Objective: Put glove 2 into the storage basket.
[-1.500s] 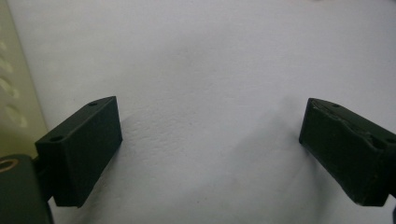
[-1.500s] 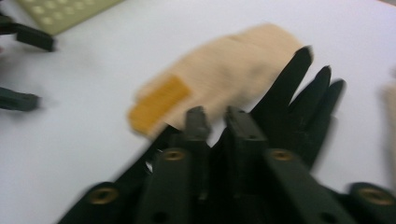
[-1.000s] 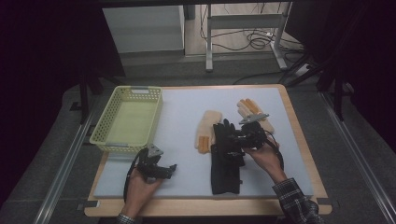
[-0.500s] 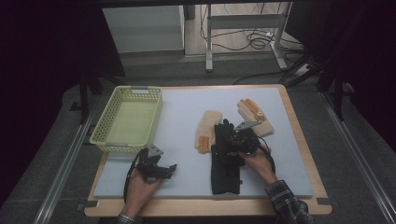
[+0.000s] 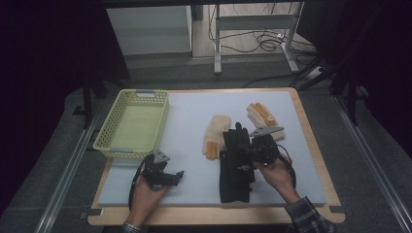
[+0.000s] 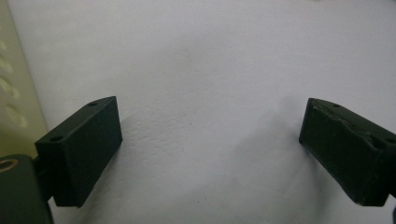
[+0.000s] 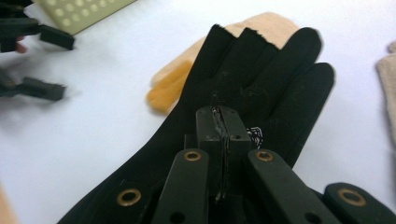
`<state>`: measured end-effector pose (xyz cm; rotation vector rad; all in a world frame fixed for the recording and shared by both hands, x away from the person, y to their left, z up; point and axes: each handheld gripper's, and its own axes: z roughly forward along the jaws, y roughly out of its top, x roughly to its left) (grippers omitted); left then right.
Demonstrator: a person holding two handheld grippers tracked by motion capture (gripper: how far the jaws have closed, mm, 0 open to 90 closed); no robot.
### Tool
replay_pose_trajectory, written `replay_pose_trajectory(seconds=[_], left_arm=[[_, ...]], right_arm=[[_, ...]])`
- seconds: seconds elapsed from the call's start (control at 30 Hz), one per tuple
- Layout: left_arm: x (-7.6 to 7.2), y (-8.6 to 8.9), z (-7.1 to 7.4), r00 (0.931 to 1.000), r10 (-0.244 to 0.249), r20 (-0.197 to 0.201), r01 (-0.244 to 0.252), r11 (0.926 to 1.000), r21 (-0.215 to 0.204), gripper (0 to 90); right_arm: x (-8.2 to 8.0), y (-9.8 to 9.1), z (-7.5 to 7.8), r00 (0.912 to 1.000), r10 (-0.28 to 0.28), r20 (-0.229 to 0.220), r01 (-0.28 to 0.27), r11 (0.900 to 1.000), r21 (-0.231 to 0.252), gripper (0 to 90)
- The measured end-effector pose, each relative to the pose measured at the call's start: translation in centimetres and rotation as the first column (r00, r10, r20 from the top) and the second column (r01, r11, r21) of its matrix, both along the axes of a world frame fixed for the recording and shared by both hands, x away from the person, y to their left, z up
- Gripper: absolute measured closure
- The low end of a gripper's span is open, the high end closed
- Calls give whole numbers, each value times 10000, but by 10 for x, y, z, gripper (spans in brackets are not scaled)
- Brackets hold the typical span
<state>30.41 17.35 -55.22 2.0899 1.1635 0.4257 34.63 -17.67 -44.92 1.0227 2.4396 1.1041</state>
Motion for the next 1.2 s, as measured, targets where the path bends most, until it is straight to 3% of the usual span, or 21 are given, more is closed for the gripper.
replay_pose_trajectory(seconds=[0.17,0.33,0.43,0.5,0.63,0.77,0.87,0.97,1.1,1.2], left_arm=[[0,0,0,10000,-8,-13,8,10000,2,62],[0,0,0,10000,-16,-23,16,10000,18,62],[0,0,0,10000,-23,-23,23,10000,23,61],[0,0,0,10000,-24,-25,24,10000,26,62],[0,0,0,10000,-11,-19,11,10000,14,62],[0,0,0,10000,-16,-18,16,10000,23,62],[0,0,0,10000,-12,-20,12,10000,28,62],[0,0,0,10000,-12,-21,12,10000,26,62],[0,0,0,10000,-11,-21,11,10000,27,62],[0,0,0,10000,-14,-21,14,10000,28,62]], right_arm=[[-23,6,7,9997,100,-234,-101,9999,-16,878],[-34,19,-9,9970,-104,-766,103,9999,-14,875],[-32,22,-28,9975,-364,-608,351,9991,-219,845],[-28,19,-37,9957,-310,-873,315,9995,44,721],[-30,8,-35,9990,-130,-421,136,9998,148,643],[-32,-14,-34,9994,-232,-255,239,9993,283,669],[-32,-31,-40,9987,-303,-413,322,9984,460,739],[-35,-39,-47,9982,-175,-571,219,9968,765,747],[-29,-33,-47,9991,-192,-381,232,9940,1070,621],[-10,-17,-47,9992,-326,-211,345,9943,1009,535]])
